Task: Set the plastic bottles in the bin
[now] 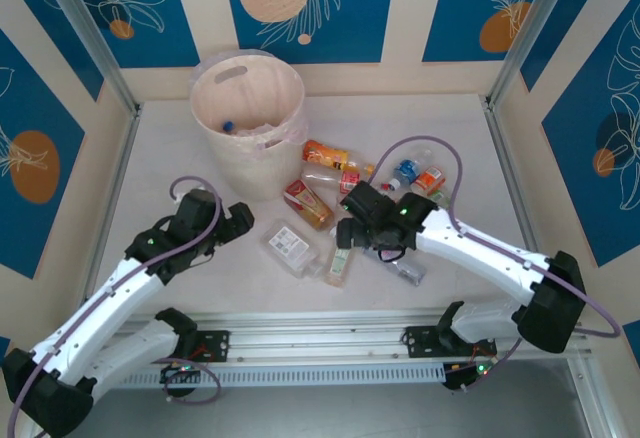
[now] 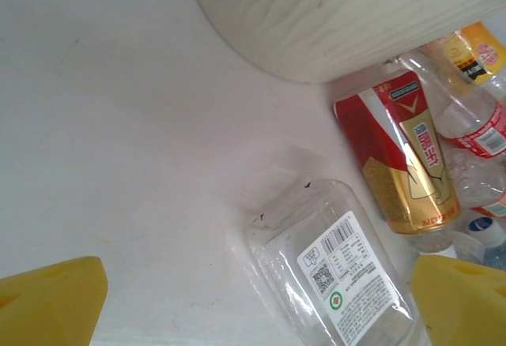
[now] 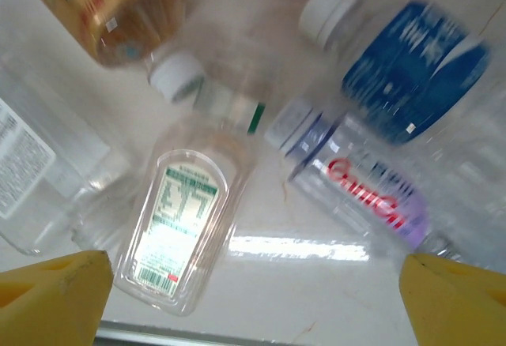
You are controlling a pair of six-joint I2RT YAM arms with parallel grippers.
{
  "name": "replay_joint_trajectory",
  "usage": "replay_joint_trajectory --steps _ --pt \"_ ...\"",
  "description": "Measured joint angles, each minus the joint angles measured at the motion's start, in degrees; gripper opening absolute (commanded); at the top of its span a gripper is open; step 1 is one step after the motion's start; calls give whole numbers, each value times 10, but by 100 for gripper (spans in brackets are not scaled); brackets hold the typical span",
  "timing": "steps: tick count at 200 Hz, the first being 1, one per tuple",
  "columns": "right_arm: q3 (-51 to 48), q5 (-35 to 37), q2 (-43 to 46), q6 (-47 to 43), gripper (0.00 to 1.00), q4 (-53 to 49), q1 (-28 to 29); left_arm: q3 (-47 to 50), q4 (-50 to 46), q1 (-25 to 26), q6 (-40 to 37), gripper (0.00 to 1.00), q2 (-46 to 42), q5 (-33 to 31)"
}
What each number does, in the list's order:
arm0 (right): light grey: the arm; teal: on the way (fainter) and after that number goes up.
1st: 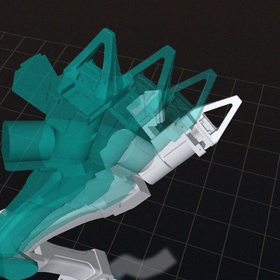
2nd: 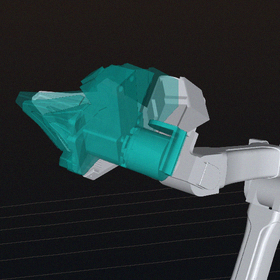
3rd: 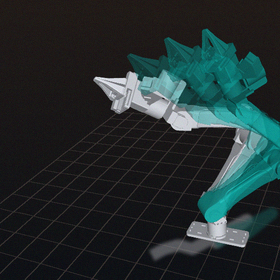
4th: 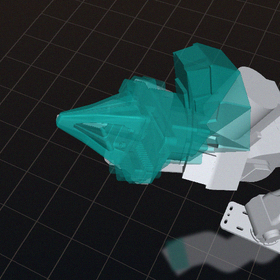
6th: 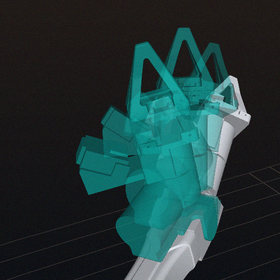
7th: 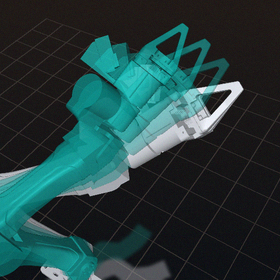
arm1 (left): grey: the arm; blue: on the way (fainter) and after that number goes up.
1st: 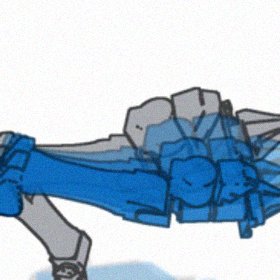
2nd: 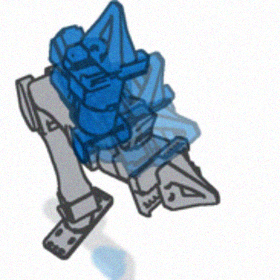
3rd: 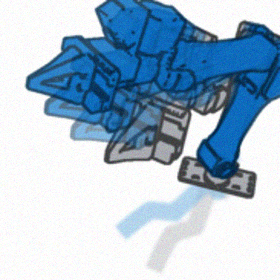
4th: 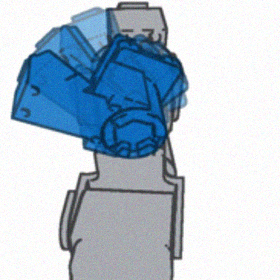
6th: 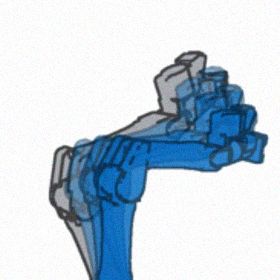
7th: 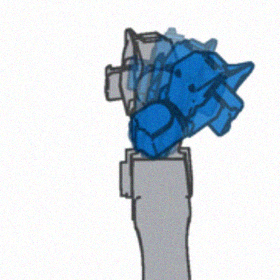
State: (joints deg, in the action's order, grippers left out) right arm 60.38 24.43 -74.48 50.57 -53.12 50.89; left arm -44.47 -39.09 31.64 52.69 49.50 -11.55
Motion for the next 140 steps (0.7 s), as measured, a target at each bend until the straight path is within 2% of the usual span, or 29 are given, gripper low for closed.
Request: replay_joint_trajectory --steps 50,109,140 --pt "-13 -26 -67 82 93 36 36 1 36 0 4 99 44 4" --pt "-13 -28 -118 137 86 71 39 4 40 0 3 100 37 4" --pt "-13 -29 -147 146 86 86 39 9 40 0 3 99 37 3"
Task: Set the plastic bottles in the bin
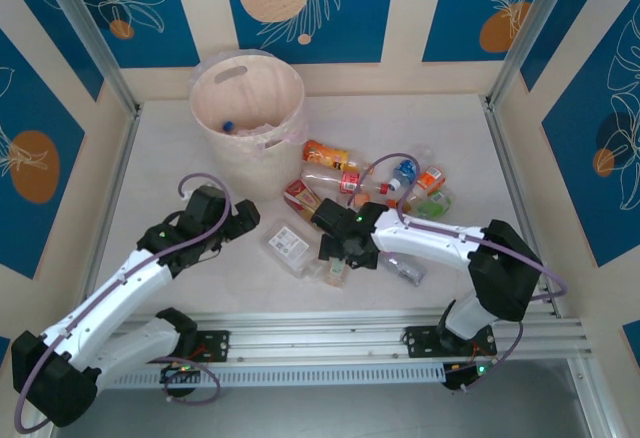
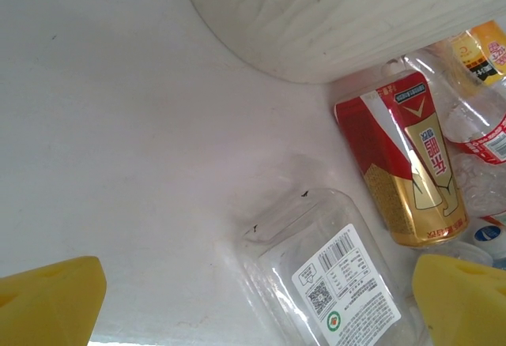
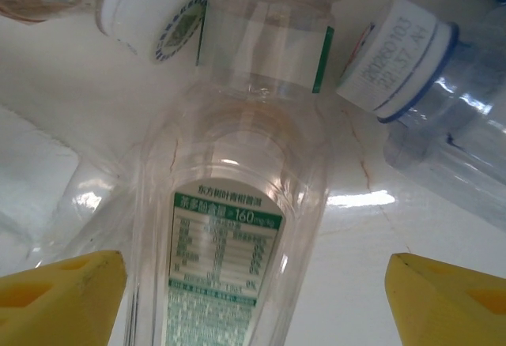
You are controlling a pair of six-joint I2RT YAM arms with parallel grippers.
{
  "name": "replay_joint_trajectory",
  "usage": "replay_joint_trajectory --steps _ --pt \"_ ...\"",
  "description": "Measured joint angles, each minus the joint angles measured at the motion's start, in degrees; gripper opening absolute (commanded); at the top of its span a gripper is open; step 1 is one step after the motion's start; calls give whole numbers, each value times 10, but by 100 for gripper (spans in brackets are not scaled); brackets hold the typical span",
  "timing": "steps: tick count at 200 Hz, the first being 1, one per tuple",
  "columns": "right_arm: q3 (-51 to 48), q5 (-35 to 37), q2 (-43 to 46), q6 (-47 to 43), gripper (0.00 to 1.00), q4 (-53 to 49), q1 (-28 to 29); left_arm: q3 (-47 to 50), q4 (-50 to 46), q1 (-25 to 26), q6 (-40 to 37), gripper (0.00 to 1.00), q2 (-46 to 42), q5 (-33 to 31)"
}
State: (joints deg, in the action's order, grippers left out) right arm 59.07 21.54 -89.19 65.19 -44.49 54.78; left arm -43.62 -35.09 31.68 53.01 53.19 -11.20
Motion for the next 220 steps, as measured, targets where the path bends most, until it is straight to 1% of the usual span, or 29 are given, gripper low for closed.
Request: replay_joint_trajectory --steps 10,28,61,74,139,199,210,220 --pt "0 -2 -7 0 85 6 0 1 0 0 0 100 -1 0" --pt "0 -4 -15 3 82 14 0 2 0 0 -2 100 -3 -3" --pt "0 -6 -30 4 81 24 0 2 0 0 -4 100 -4 -8" --pt "-2 -6 -35 4 79 30 -1 2 0 0 -4 99 -4 -9" --pt "-7 -6 -56 6 74 54 -4 2 -1 0 -4 100 -11 -12" --pt "-7 -3 -62 6 73 68 -5 2 -1 0 -4 100 -14 -15" --pt "-7 -3 -63 6 69 71 -6 2 -1 0 -4 100 -14 -16" --pt "-7 1 -67 6 67 70 -6 2 -1 0 -4 100 -14 -18"
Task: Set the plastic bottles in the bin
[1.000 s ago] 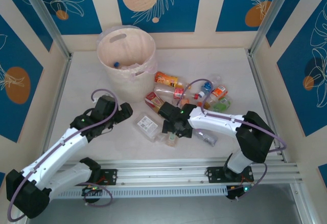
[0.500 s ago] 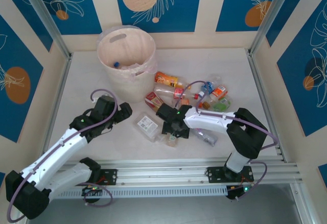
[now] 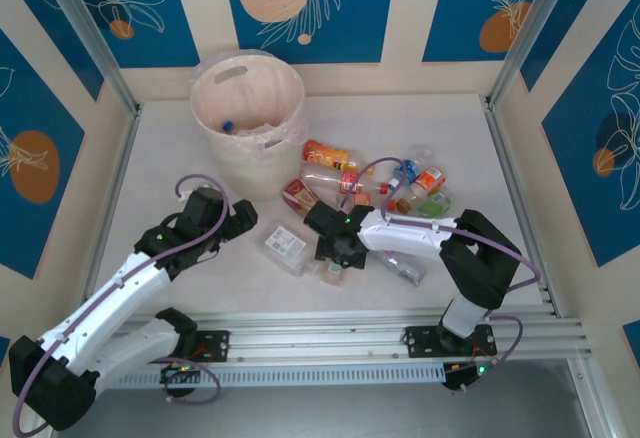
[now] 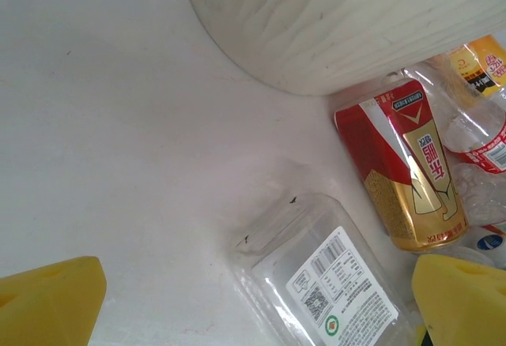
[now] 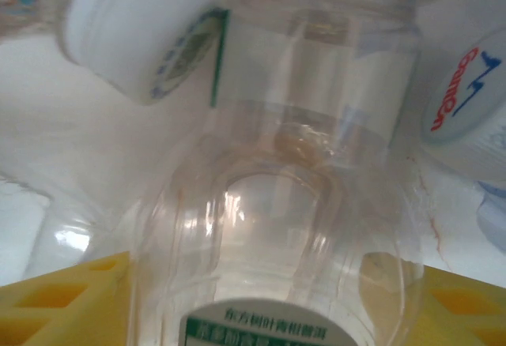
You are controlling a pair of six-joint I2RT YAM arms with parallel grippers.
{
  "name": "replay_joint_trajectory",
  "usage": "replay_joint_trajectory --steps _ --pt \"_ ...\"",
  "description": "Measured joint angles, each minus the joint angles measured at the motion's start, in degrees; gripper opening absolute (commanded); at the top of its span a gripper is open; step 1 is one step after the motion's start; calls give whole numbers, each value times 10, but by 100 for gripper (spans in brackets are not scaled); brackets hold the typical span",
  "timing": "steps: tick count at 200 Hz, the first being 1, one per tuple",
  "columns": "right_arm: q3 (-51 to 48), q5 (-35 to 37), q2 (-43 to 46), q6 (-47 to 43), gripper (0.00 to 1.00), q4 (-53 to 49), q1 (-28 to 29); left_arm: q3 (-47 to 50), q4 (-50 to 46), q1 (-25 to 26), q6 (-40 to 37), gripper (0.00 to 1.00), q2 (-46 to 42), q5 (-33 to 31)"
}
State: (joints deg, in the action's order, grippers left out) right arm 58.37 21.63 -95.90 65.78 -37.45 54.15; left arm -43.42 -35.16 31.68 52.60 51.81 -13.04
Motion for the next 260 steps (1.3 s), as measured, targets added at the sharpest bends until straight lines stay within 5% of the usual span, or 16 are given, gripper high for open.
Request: replay_joint_trajectory --steps 80,155,210,260 --pt "20 59 -2 -4 62 -75 21 0 0 0 0 100 0 -10" --pt "58 120 141 -36 56 -135 24 0 -2 0 0 100 0 -17" --pt "184 140 187 -180 55 -112 -27 0 -4 0 0 99 0 -20" --pt "391 112 110 -332 55 -50 -99 0 -5 0 0 99 0 -20"
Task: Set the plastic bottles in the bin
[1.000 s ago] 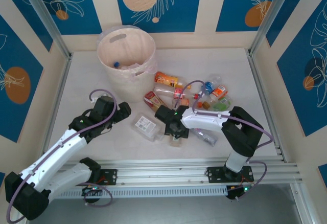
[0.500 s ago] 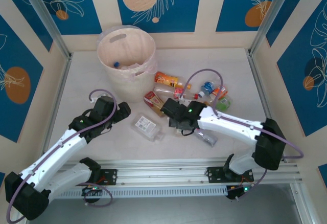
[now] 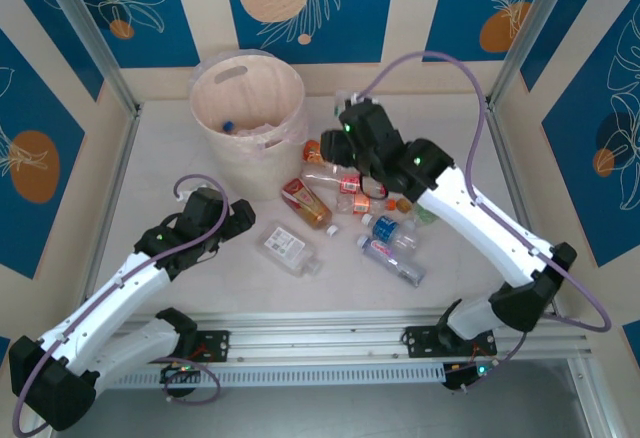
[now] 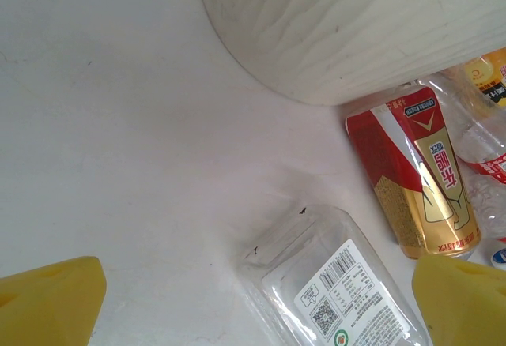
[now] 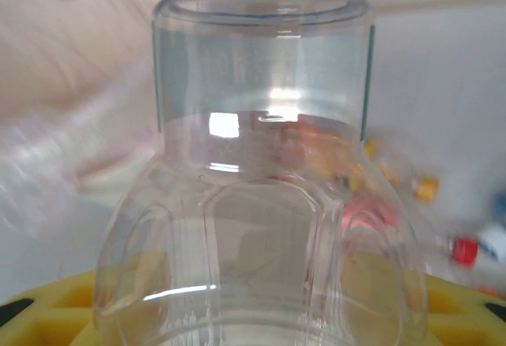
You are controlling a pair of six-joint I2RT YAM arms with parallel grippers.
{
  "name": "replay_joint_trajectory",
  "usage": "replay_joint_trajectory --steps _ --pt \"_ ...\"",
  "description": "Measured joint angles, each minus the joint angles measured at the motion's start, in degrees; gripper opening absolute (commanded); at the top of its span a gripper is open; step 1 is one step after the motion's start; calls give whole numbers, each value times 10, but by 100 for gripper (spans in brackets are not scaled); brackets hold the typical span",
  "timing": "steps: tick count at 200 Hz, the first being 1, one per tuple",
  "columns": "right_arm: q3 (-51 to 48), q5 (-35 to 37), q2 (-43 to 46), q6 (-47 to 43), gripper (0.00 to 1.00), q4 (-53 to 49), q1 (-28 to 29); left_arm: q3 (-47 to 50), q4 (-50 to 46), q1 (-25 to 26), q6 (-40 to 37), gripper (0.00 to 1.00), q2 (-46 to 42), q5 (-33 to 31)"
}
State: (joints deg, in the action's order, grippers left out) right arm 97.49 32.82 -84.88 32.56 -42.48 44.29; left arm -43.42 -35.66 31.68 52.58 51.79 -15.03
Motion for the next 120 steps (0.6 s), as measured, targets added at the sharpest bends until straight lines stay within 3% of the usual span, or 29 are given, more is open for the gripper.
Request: replay_joint_trajectory --steps 82,120 --pt "416 -120 -283 -134 56 75 -26 0 2 0 0 99 -6 20" --pt "531 -176 -393 -162 56 94 -26 3 2 0 0 100 -11 28"
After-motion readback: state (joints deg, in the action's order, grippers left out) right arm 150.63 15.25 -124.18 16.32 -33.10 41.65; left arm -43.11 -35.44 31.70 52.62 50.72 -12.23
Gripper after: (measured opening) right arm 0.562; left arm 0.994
